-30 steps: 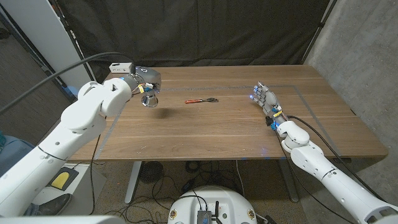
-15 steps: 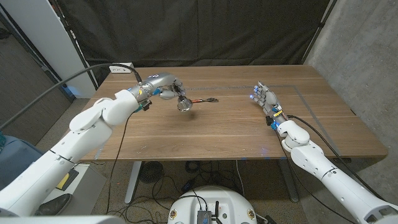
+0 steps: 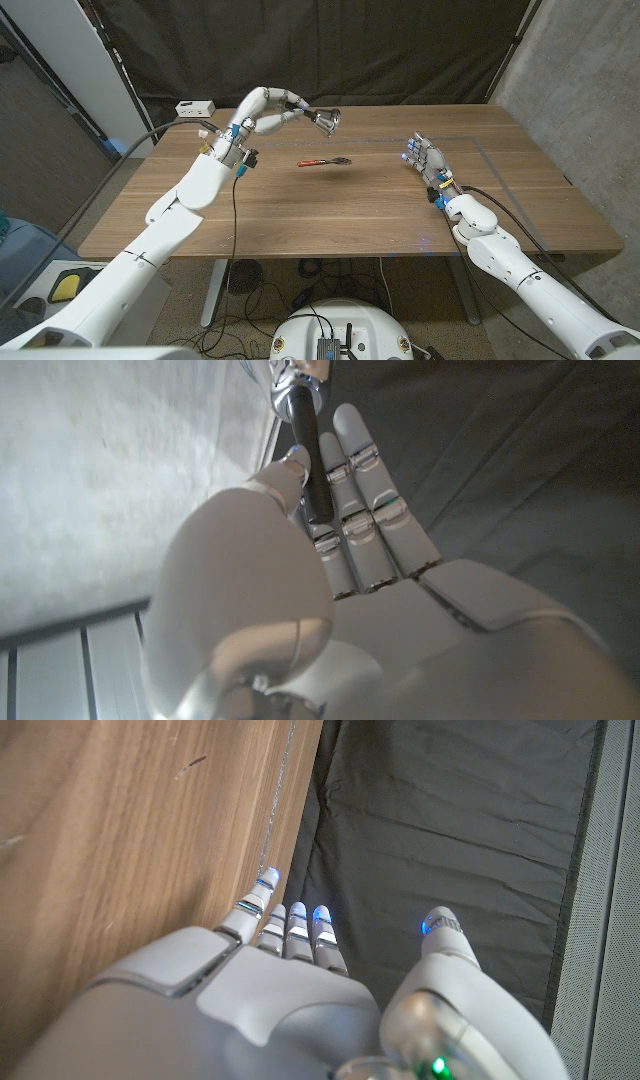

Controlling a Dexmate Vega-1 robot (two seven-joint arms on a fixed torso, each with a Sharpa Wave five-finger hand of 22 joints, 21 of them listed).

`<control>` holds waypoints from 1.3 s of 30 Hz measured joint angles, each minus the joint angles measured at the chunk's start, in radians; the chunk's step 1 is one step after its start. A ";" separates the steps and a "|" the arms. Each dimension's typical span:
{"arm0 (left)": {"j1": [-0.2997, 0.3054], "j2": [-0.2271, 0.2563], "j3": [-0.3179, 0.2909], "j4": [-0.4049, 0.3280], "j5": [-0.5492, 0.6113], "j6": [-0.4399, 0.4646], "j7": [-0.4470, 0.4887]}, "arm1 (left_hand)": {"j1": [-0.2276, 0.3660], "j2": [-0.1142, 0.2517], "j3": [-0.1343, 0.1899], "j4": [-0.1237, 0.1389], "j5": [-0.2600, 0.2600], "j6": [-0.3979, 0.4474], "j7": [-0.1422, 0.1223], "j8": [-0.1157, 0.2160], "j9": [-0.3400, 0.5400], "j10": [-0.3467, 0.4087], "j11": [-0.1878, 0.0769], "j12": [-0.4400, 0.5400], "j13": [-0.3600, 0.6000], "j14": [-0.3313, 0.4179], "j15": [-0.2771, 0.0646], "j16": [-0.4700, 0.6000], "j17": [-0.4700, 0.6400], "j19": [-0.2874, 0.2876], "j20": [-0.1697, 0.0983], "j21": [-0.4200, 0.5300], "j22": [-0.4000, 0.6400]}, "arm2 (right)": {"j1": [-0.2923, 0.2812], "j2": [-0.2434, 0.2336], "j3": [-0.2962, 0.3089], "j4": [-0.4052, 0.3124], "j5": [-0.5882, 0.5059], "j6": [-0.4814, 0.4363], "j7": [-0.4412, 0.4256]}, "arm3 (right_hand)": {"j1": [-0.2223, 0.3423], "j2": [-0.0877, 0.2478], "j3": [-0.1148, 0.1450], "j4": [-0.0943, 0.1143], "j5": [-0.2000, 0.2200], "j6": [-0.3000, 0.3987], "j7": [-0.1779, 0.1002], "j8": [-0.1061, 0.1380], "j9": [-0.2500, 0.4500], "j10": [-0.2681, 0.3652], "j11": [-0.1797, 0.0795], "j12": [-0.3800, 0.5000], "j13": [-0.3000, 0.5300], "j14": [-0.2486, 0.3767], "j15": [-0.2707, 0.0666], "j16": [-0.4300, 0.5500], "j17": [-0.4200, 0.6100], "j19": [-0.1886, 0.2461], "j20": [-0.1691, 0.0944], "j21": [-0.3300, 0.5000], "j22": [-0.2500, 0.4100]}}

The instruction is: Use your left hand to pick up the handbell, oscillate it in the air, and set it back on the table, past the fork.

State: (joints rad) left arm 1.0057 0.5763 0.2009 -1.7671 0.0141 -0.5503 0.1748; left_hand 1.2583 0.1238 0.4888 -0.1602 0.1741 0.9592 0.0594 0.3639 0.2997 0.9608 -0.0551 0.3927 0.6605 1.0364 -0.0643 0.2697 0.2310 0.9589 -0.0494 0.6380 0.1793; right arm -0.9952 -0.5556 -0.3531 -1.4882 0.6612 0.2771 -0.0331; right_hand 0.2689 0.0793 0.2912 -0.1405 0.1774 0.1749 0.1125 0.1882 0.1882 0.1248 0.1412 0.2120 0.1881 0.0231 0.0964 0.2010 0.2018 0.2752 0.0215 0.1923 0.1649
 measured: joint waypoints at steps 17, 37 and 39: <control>0.020 -0.033 -0.012 0.009 -0.091 -0.019 0.066 | 0.000 0.000 0.000 0.000 -0.001 0.000 0.000 0.000 0.000 0.002 -0.002 -0.005 0.000 0.000 0.000 0.000 0.003 0.000 0.000 0.006 0.000 | -0.008 -0.003 0.001 -0.005 0.003 -0.004 -0.004 | 0.000 0.000 -0.003 0.003 0.000 0.000 0.000 0.000 0.000 0.000 0.000 0.000 0.000 0.000 0.000 0.000 0.000 0.000 0.000 0.000 0.000; 0.060 0.264 -0.018 -0.243 0.021 0.475 -0.051 | 0.000 0.000 0.000 -0.003 0.004 0.004 0.003 0.008 0.009 0.011 0.007 -0.012 0.014 0.005 0.005 0.008 0.009 0.004 0.004 0.020 0.000 | 0.001 0.002 -0.001 0.009 0.009 -0.002 0.014 | 0.000 0.000 -0.003 0.003 0.000 0.000 0.000 0.000 0.000 0.000 0.000 0.000 0.000 0.000 0.000 0.000 0.000 0.000 0.000 0.000 0.000; 0.064 0.294 -0.018 -0.266 0.047 0.504 -0.054 | 0.000 0.000 0.000 -0.003 0.004 0.004 0.003 0.008 0.009 0.011 0.007 -0.013 0.014 0.005 0.005 0.008 0.009 0.004 0.003 0.020 0.000 | 0.003 0.003 -0.002 0.012 0.009 -0.002 0.016 | 0.000 0.000 -0.003 0.003 0.000 0.000 0.000 0.000 0.000 0.000 0.000 0.000 0.000 0.000 0.000 0.000 0.000 0.000 0.000 0.000 0.000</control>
State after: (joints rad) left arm 1.0701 0.8707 0.1830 -2.0330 0.0613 -0.0463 0.1207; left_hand 1.2584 0.1238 0.4885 -0.1630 0.1780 0.9631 0.0627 0.3715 0.3090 0.9716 -0.0483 0.3793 0.6745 1.0419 -0.0589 0.2777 0.2396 0.9627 -0.0460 0.6585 0.1793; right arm -0.9920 -0.5529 -0.3556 -1.4765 0.6700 0.2753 -0.0176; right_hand 0.2689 0.0792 0.2885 -0.1378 0.1774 0.1749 0.1125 0.1882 0.1881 0.1248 0.1412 0.2120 0.1881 0.0230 0.0964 0.2010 0.2018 0.2752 0.0215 0.1923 0.1650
